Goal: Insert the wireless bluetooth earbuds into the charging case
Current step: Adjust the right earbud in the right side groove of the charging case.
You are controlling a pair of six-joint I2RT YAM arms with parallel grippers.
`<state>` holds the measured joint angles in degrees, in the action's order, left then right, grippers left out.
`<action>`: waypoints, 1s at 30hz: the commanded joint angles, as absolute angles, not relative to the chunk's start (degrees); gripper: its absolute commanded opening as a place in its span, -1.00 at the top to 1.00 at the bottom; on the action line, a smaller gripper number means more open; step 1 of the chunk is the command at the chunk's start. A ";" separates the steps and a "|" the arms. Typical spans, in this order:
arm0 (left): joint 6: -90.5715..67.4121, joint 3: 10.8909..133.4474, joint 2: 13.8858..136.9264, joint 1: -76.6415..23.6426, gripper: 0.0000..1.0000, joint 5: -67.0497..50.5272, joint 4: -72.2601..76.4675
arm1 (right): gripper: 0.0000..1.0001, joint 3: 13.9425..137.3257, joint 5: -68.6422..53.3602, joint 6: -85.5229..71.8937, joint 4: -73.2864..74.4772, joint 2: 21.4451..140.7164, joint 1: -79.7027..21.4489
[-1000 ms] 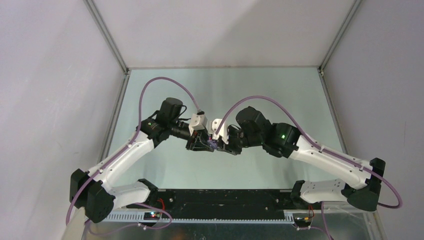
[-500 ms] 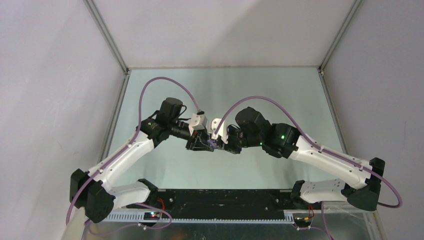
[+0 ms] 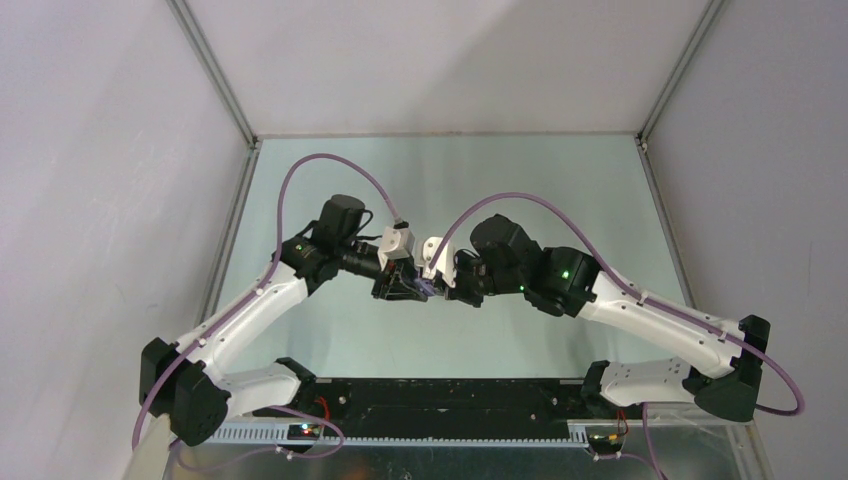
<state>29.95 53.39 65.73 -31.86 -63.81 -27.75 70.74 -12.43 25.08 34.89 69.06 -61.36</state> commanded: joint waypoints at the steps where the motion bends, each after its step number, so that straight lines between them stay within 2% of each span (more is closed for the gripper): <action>1: 29.53 55.52 65.42 -32.12 0.92 -66.40 -26.72 | 0.70 72.95 -9.93 25.47 32.10 68.05 -61.17; 14: 29.47 55.13 65.15 -32.15 0.92 -66.32 -26.47 | 0.71 72.95 -7.17 25.68 30.91 68.22 -60.94; 23: 29.53 54.91 65.10 -32.14 0.92 -66.06 -26.35 | 0.53 74.49 -8.72 26.34 32.73 66.44 -60.28; 30: 29.52 55.31 65.38 -32.16 0.92 -66.14 -26.51 | 0.54 76.42 -12.60 25.78 35.15 64.89 -57.87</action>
